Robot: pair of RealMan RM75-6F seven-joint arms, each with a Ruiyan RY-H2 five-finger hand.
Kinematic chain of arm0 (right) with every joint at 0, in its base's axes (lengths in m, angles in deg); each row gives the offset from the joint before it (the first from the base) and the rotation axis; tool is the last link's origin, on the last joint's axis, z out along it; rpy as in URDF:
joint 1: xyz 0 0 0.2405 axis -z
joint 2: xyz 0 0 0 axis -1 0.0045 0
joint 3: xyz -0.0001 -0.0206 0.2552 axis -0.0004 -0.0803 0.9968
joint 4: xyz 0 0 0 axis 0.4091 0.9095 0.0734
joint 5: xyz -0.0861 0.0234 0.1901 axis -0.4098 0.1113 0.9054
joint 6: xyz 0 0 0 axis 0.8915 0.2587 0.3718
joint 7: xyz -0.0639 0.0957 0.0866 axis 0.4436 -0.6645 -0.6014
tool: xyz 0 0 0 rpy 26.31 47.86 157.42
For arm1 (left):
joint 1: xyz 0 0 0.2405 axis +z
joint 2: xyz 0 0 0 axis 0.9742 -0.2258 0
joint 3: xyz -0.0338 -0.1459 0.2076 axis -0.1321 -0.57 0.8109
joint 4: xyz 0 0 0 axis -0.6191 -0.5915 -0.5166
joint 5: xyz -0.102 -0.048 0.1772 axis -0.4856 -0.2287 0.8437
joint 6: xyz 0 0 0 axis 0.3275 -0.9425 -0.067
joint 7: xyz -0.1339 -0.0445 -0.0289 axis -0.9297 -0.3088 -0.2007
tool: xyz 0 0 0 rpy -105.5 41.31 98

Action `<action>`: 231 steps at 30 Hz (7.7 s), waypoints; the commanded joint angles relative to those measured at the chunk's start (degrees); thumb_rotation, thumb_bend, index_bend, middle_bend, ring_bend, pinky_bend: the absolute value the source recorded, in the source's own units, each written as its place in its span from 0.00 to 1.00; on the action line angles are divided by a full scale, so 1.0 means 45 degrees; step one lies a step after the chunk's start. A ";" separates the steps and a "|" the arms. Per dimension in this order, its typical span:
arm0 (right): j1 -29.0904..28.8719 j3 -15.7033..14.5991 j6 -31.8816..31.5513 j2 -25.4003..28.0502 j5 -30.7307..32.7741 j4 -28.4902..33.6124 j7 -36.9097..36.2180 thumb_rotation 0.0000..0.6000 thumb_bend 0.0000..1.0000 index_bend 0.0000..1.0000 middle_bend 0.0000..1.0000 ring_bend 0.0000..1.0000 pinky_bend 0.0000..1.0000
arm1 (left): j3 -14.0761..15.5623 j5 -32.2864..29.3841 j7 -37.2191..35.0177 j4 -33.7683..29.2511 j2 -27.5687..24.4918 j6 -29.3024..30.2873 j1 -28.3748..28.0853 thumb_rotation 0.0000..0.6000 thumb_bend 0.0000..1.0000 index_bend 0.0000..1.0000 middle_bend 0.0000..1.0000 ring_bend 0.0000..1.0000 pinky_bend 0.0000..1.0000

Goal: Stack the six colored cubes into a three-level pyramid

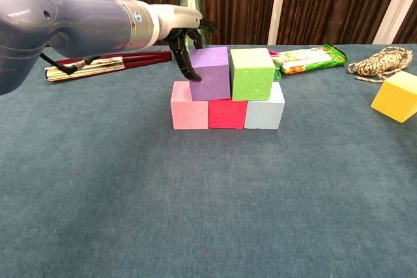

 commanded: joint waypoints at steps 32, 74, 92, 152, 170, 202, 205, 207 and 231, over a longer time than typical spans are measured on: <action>-0.0038 -0.0067 0.0065 0.0007 0.0044 0.0027 0.0141 1.00 0.27 0.00 0.00 0.00 0.01 | 0.0069 -0.0119 0.0075 -0.0269 -0.0225 0.0025 0.0063 1.00 0.31 0.00 0.20 0.03 0.02; -0.0019 0.0002 0.0141 0.0094 0.0090 0.0071 -0.0063 1.00 0.27 0.00 0.00 0.00 0.01 | -0.0544 0.1718 -0.1425 -0.0449 0.0447 0.0913 0.0472 1.00 0.26 0.00 0.06 0.01 0.02; -0.0012 0.0012 0.0220 0.0133 0.0073 0.0123 -0.0198 1.00 0.27 0.00 0.00 0.00 0.01 | -0.0837 0.1755 -0.1218 0.0145 0.1062 0.0912 0.0350 1.00 0.27 0.00 0.06 0.01 0.02; -0.0200 -0.0336 0.0711 0.0303 0.0294 0.0248 0.0247 1.00 0.27 0.00 0.00 0.00 0.00 | -0.0863 0.3494 -0.1928 -0.2777 -0.0462 0.1808 0.1865 1.00 0.19 0.00 0.06 0.01 0.02; -0.0575 -0.0973 0.0578 -0.0164 0.0296 0.1006 0.1519 1.00 0.27 0.00 0.00 0.00 0.00 | 0.1182 0.6760 -0.3806 -0.6398 -0.4302 0.5583 0.6389 1.00 0.18 0.00 0.06 0.01 0.00; -0.2657 -0.0671 -0.0238 -0.2936 0.2832 0.1281 0.3977 1.00 0.27 0.00 0.00 0.00 0.00 | 0.1278 0.8895 -0.6244 -0.6658 -0.5825 0.6310 0.9539 1.00 0.18 0.00 0.06 0.01 0.00; -0.2810 -0.0600 -0.0337 -0.3082 0.2869 0.1285 0.4101 1.00 0.27 0.00 0.00 0.00 0.00 | 0.1210 0.8922 -0.6255 -0.6647 -0.5813 0.6174 0.9603 1.00 0.19 0.00 0.06 0.01 0.00; -0.2950 -0.0481 -0.0391 -0.3208 0.2894 0.1248 0.4159 1.00 0.27 0.00 0.00 0.00 0.00 | 0.1180 0.8929 -0.6244 -0.6605 -0.5789 0.6066 0.9634 1.00 0.18 0.00 0.06 0.01 0.00; -0.3556 -0.0368 -0.0473 -0.3833 0.3094 0.1322 0.4306 1.00 0.27 0.00 0.00 0.00 0.00 | 0.0594 0.8813 -0.6136 -0.6457 -0.5719 0.5530 1.0000 1.00 0.19 0.00 0.06 0.01 0.00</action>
